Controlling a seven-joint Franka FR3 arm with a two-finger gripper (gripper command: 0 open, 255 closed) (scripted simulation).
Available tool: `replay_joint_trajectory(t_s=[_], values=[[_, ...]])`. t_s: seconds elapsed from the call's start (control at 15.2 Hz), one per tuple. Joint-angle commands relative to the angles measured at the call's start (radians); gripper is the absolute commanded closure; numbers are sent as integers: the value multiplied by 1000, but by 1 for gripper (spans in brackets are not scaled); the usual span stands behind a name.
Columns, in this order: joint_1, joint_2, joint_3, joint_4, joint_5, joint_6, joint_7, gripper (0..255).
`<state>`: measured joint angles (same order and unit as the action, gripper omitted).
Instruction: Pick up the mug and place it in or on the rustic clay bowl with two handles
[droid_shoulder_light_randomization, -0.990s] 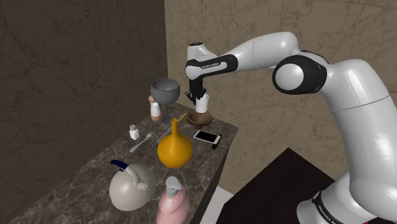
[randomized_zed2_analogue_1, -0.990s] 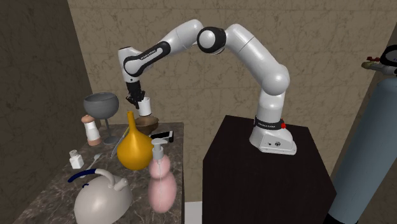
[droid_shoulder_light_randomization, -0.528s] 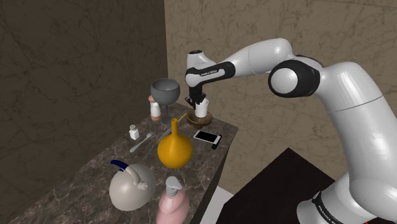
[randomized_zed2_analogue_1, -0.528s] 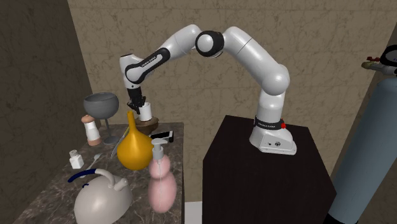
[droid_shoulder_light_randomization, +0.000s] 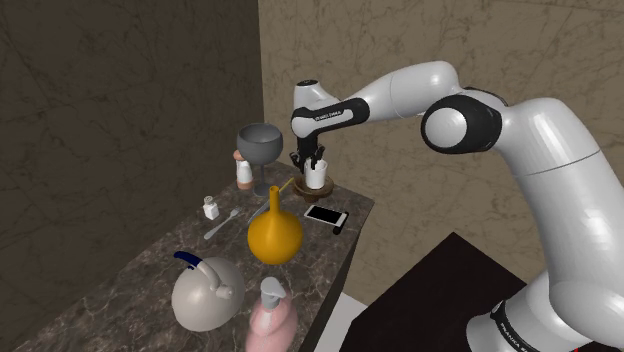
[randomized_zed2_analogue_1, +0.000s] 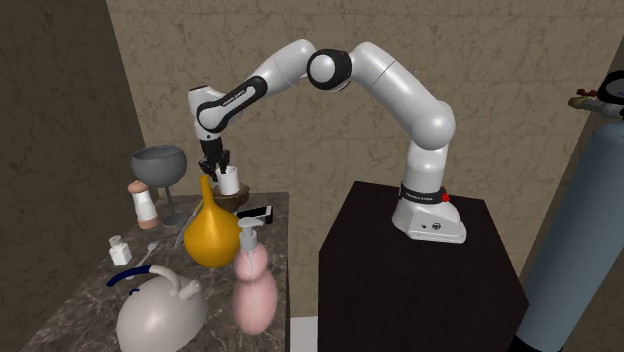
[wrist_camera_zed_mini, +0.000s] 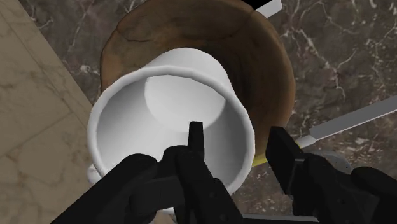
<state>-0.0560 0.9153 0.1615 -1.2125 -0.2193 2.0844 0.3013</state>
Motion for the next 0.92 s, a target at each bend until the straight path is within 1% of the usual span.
replay_joint_trajectory(t_s=[0.0, 0.26, 0.53, 0.86], values=[[0, 0, 0, 0, 0, 0, 0, 0], [0, 0, 0, 0, 0, 0, 0, 0], [2, -61, 8, 24, 10, -84, -6, 0], [2, -61, 8, 24, 10, -84, -6, 0]])
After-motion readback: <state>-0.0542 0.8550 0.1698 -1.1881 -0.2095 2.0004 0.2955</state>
